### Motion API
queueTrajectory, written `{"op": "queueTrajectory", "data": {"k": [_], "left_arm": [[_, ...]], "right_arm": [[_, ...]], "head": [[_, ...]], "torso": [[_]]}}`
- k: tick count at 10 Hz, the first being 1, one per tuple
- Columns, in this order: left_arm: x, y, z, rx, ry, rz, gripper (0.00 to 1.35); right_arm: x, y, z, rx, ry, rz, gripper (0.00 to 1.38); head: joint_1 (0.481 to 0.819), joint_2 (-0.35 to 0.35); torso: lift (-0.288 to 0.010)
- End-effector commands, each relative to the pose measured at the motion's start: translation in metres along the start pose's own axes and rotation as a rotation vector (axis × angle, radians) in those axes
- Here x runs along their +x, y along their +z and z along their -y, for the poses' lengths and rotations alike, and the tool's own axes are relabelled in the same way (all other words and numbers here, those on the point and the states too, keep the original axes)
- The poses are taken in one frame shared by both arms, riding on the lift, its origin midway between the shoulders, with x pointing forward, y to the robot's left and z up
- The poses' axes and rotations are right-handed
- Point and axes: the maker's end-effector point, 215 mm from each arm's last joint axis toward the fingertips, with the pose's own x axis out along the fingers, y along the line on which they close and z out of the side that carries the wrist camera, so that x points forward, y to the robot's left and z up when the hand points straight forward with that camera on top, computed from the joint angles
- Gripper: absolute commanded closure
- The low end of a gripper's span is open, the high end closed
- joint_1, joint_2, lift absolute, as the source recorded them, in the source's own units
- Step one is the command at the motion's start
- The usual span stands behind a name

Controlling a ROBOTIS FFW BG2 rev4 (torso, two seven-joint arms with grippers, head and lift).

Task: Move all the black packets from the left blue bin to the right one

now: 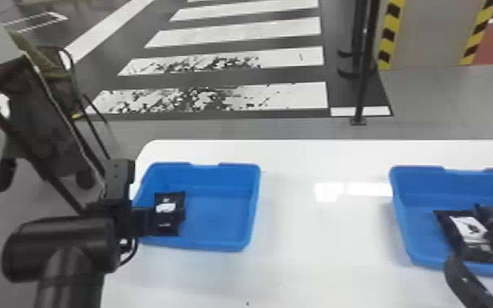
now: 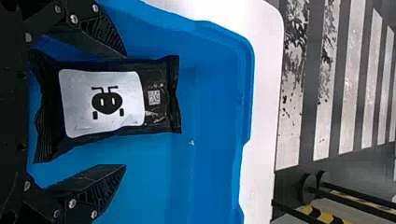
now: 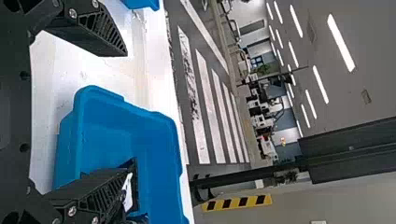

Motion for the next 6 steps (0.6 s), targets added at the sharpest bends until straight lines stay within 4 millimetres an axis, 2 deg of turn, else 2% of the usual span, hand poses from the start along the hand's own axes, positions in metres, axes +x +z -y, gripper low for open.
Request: {"op": "queueTrajectory", "data": {"k": [1,3,4,6], "left_arm": [[0.005,-0.009,-0.006,-0.009,0.022,-0.043,0.29],[0.011,-0.029,-0.011,-0.034,0.044,-0.124,0.61],[0.014,-0.026,-0.012,-0.018,0.049,-0.129,0.74],[0.018,-0.009,-0.005,0.024,0.023,-0.063,1.18]], "right_arm": [[0.0,-0.007,0.0,0.02,0.003,-0.013,0.15],[0.001,-0.009,0.0,0.034,0.008,-0.015,0.15],[0.002,-0.009,-0.001,0.036,0.012,-0.014,0.15],[0.001,-0.013,0.001,0.058,0.011,-0.018,0.15]], "head": [[0.695,0.224],[0.695,0.241],[0.695,0.246],[0.695,0.247]], "torso": [[-0.14],[-0.14],[-0.14],[-0.14]]}}
